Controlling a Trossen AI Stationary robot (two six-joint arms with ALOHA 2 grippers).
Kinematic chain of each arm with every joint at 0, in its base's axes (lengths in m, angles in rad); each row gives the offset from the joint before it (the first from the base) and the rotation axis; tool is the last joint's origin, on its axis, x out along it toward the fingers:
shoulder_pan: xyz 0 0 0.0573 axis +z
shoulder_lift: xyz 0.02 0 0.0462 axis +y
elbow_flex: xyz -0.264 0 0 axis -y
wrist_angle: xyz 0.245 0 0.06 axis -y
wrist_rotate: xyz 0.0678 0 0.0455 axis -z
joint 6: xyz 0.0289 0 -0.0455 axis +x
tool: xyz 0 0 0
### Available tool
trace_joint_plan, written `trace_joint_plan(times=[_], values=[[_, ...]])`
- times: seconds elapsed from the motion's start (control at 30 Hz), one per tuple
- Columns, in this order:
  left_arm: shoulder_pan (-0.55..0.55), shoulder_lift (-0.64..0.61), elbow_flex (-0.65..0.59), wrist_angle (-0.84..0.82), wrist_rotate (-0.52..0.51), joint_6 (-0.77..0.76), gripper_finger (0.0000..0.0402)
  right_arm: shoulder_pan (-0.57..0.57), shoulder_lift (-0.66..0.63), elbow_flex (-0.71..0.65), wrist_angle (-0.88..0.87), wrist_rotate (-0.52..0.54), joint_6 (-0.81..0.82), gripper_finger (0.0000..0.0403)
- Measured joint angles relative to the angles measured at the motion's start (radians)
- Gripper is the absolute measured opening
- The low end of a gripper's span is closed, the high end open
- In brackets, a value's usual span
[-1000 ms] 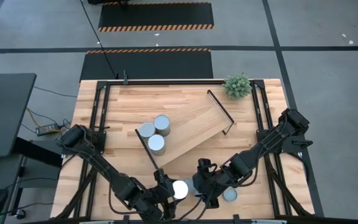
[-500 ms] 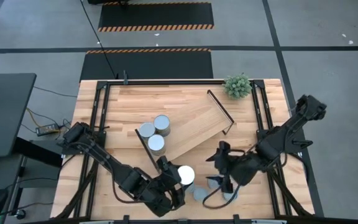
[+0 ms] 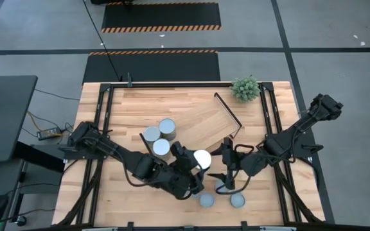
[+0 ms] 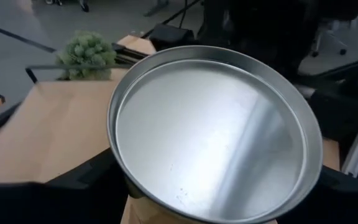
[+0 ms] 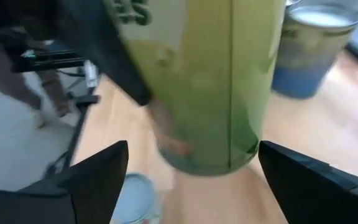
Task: Pick and place cans onto a shelf
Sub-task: Put the canned oranges on the shelf
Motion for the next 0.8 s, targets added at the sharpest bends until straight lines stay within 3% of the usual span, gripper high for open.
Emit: trace_joint_plan(times=[0.17, 0.43, 0.8], values=[[0.022, 0.0, 0.021, -0.001, -0.001, 0.036, 0.03, -0.032, 0.0, 0.0, 0.028, 0.049, -0.075, 0.0368], [0.036, 0.0, 0.021, -0.012, -0.002, 0.028, 0.03, -0.086, 0.001, 0.0, 0.118, 0.015, -0.126, 0.0364], [0.041, 0.0, 0.02, -0.025, -0.007, 0.02, 0.03, -0.109, 0.001, 0.0, 0.112, -0.039, -0.134, 0.0317]])
